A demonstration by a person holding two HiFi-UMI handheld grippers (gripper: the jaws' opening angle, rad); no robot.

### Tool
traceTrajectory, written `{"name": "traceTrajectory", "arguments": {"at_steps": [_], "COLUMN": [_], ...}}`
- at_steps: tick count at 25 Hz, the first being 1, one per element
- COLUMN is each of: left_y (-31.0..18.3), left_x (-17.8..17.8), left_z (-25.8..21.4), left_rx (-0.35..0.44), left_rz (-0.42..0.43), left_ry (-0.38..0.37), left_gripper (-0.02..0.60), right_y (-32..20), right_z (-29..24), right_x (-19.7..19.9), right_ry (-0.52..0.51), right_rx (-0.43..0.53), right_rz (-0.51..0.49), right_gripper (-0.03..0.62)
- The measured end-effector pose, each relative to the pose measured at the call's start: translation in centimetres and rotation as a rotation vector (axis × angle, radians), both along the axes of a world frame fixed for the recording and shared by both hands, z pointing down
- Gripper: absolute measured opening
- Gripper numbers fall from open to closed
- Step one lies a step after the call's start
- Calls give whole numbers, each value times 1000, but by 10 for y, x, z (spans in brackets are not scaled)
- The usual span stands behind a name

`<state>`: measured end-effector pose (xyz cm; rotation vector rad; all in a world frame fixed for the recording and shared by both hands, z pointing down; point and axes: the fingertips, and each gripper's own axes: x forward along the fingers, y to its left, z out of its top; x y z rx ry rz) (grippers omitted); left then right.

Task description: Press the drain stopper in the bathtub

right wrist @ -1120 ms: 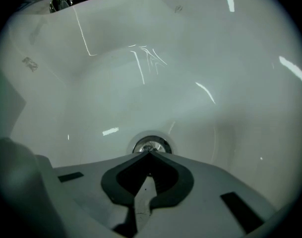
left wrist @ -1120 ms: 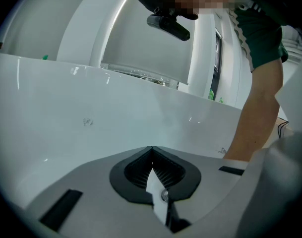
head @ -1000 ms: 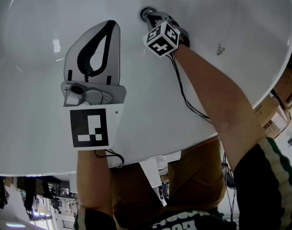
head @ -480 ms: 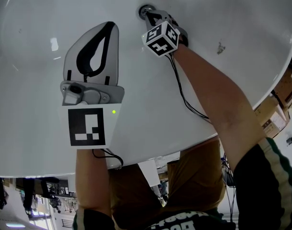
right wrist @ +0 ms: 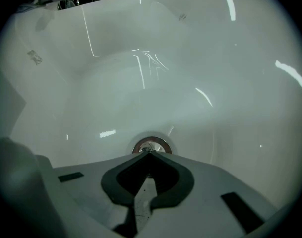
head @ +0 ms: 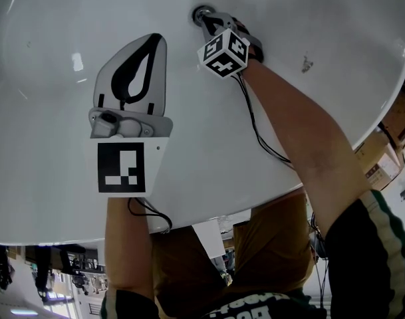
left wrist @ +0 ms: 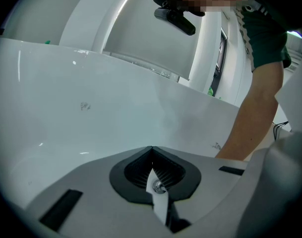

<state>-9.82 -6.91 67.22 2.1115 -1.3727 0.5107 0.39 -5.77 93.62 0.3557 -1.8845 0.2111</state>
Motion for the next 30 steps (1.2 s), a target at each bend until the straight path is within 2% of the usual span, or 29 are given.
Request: {"name": "traceTrajectory", "arguments": {"at_steps": [5,8,21,25,30], "left_y": [1,-1,-12,-15,-14], "left_x": [-2,3,21,25,34], "left_z": [-2,-10,-58,-79,-110], "left_rx": [1,16,42,57,74], "left_rz": [0,37,112,110,136], "left_ry": [-2,-22,-49,-56,-65], "left_gripper": [2,2,2,2,2], "right_y": [-5,-12,-29,-33,-39], "right_z": [-10,-22,-97,-133,-188], "right_x": [-6,-7,-7,-14,-22], "right_ry": [-68,-99,-132,-169,-227], "right_rx": [11,5,-7,19,52], "right_rz": [23,60,49,17,30], "right_gripper": [26,94,94,94,94]}}
